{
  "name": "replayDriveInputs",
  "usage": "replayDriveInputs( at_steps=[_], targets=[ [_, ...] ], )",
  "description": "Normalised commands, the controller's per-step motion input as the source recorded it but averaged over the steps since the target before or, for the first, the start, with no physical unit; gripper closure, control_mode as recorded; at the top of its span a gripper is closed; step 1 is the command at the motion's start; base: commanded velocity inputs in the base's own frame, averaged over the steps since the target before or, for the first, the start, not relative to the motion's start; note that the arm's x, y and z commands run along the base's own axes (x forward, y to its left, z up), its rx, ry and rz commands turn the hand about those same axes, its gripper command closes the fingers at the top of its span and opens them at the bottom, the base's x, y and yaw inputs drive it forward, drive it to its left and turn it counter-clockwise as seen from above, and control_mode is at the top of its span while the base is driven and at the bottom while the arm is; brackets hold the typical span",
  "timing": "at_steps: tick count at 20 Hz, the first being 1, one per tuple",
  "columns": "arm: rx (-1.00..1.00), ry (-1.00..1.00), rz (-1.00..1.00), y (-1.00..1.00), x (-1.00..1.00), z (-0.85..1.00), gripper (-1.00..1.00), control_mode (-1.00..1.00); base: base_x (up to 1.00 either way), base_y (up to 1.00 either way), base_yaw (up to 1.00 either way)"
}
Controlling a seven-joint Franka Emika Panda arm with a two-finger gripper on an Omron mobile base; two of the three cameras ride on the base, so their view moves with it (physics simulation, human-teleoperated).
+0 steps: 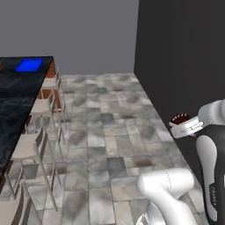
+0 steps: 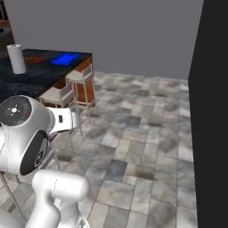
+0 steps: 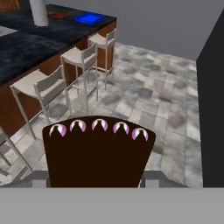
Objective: Take the cakes from the fridge and place them on the empty tray on the dining counter.
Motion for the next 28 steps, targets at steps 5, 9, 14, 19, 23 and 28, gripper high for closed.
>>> replayDriveInputs(
  at_steps=[5,9,14,19,23,28],
  targets=[
    [0.0,0.0,0.0,0.0,0.0,0.0,1.0,1.0,1.0,-0.02,0.0],
    [0.0,0.0,0.0,0.0,0.0,0.0,1.0,1.0,1.0,0.0,0.0],
    [0.0,0.0,0.0,0.0,0.0,0.0,1.0,1.0,1.0,-0.04,0.02],
    [0.0,0.0,0.0,0.0,0.0,0.0,1.0,1.0,1.0,0.0,0.14],
    [0.0,0.0,0.0,0.0,0.0,0.0,1.0,1.0,1.0,0.0,0.14],
    [0.0,0.0,0.0,0.0,0.0,0.0,1.0,1.0,1.0,0.0,0.15]
  ],
)
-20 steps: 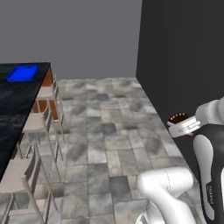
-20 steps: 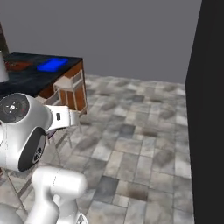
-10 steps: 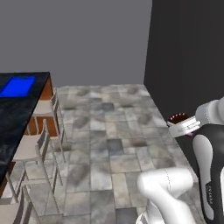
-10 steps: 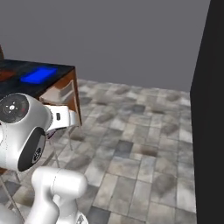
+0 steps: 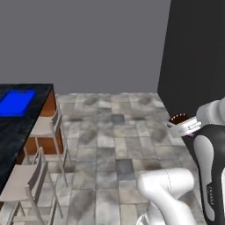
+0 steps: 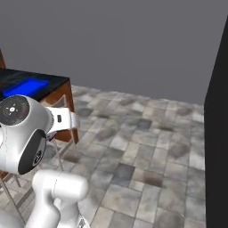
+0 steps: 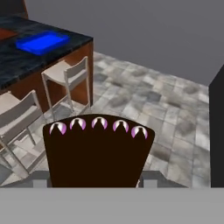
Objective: Take the cakes from the fridge and place them on the empty tray on the dining counter.
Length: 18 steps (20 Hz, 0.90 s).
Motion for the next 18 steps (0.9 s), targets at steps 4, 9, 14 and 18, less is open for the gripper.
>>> replayDriveInputs(
  at_steps=[4,9,14,18],
  targets=[
    [0.0,0.0,0.0,0.0,0.0,0.0,1.0,1.0,1.0,0.0,0.16],
    [0.0,0.0,0.0,0.0,0.0,0.0,1.0,1.0,1.0,0.0,0.2],
    [0.0,0.0,0.0,0.0,0.0,0.0,1.0,1.0,1.0,0.0,0.22],
    [0.0,0.0,0.0,0.0,0.0,0.0,1.0,1.0,1.0,-0.04,0.26]
  ],
)
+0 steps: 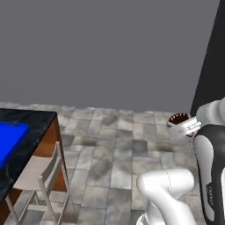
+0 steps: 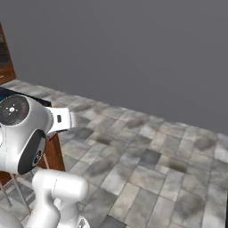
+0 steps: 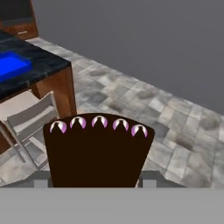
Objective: Take the cakes from the fridge and place them on the empty tray on the dining counter.
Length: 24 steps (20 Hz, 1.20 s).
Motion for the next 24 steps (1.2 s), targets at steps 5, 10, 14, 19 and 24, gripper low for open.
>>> replayDriveInputs(
  at_steps=[5,10,14,19,24],
  targets=[
    [0.0,0.0,0.0,0.0,0.0,0.0,1.0,1.0,0.93,-0.18,0.39],
    [0.0,0.0,0.0,0.0,0.0,0.0,1.0,1.0,0.88,-0.21,0.45],
    [0.0,0.0,0.0,0.0,0.0,0.0,1.0,1.0,0.93,-0.25,0.47],
    [0.0,0.0,0.0,0.0,0.0,0.0,1.0,1.0,0.98,-0.37,0.5],
    [0.0,0.0,0.0,0.0,0.0,0.0,1.0,1.0,0.89,-0.28,0.54]
  ],
)
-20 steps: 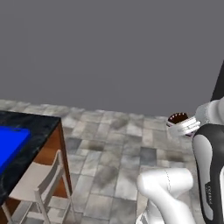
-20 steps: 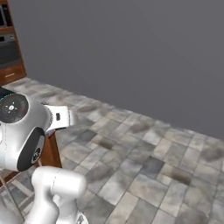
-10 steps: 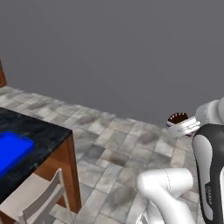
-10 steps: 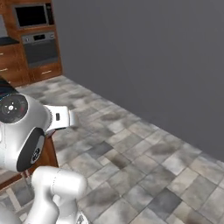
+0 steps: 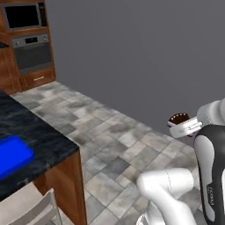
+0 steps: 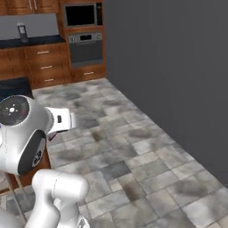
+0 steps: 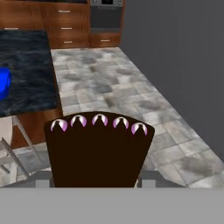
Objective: Take the cakes from the fridge and place them on the empty tray on the dining counter.
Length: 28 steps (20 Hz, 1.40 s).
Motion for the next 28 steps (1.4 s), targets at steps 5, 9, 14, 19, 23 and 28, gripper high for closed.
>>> replayDriveInputs(
  at_steps=[5,9,14,19,23,28],
  targets=[
    [0.0,0.0,0.0,0.0,0.0,0.0,1.0,1.0,0.58,-0.08,0.59],
    [0.0,0.0,0.0,0.0,0.0,0.0,1.0,1.0,0.45,-0.13,0.64],
    [0.0,0.0,0.0,0.0,0.0,0.0,1.0,1.0,0.53,-0.46,0.62],
    [0.0,0.0,0.0,0.0,0.0,0.0,1.0,1.0,0.14,-0.94,0.51],
    [0.0,0.0,0.0,0.0,0.0,0.0,1.0,1.0,0.08,-0.9,0.48],
    [0.0,0.0,0.0,0.0,0.0,0.0,1.0,1.0,0.68,-0.23,0.43]
  ],
)
